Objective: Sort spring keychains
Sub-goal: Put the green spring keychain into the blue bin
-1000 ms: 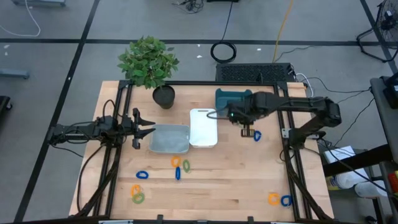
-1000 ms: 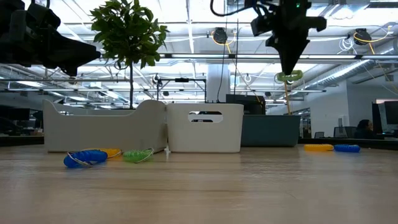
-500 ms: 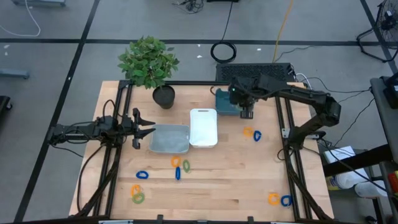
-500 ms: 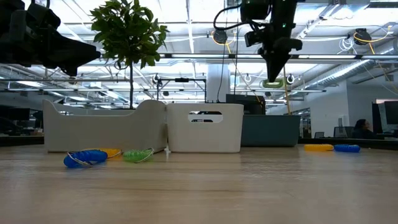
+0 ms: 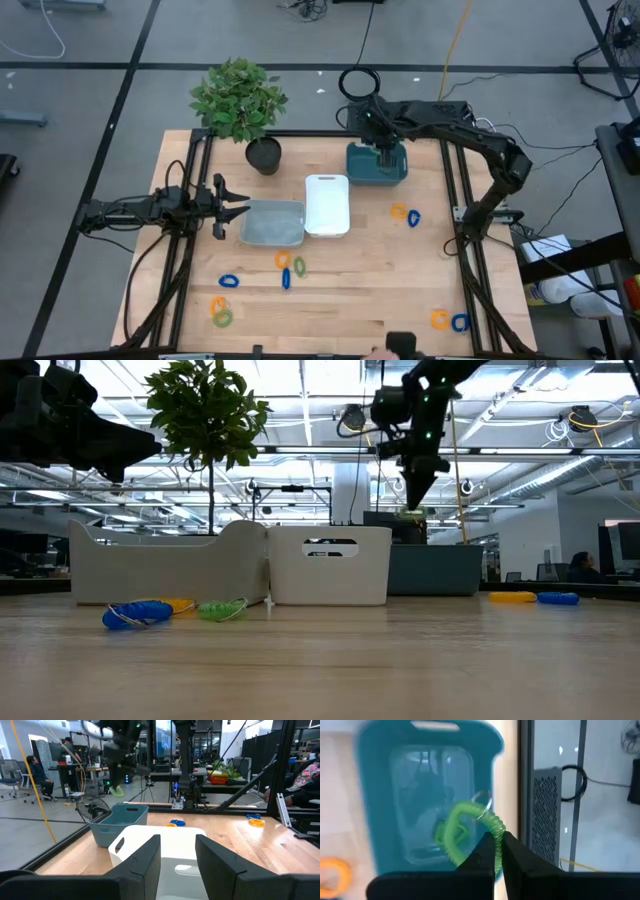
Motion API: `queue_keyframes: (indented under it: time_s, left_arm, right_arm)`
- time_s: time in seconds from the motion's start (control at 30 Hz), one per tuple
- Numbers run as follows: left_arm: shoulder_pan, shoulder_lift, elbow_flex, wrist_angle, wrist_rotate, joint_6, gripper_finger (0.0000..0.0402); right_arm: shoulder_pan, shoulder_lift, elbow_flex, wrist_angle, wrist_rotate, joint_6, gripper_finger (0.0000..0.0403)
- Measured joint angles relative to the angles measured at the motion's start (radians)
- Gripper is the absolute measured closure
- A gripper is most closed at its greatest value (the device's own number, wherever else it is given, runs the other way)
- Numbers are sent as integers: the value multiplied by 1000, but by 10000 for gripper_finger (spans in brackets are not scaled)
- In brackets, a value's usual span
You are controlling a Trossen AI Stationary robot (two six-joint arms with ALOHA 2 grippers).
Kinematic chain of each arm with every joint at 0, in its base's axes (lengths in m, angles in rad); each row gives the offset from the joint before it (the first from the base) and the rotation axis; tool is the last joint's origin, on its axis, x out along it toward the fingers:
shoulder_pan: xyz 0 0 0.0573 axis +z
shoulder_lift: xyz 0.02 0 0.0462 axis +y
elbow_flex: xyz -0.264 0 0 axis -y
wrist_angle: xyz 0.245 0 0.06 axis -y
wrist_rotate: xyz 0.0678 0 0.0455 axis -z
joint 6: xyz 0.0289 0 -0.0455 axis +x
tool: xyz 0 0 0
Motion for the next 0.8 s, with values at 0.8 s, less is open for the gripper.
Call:
queue_keyframes:
  time_s: [0.8]
  left_arm:
    - [0,0,0,0,0,0,270]
  right_arm:
    - [-93,130,-125,113,-78,-20,403]
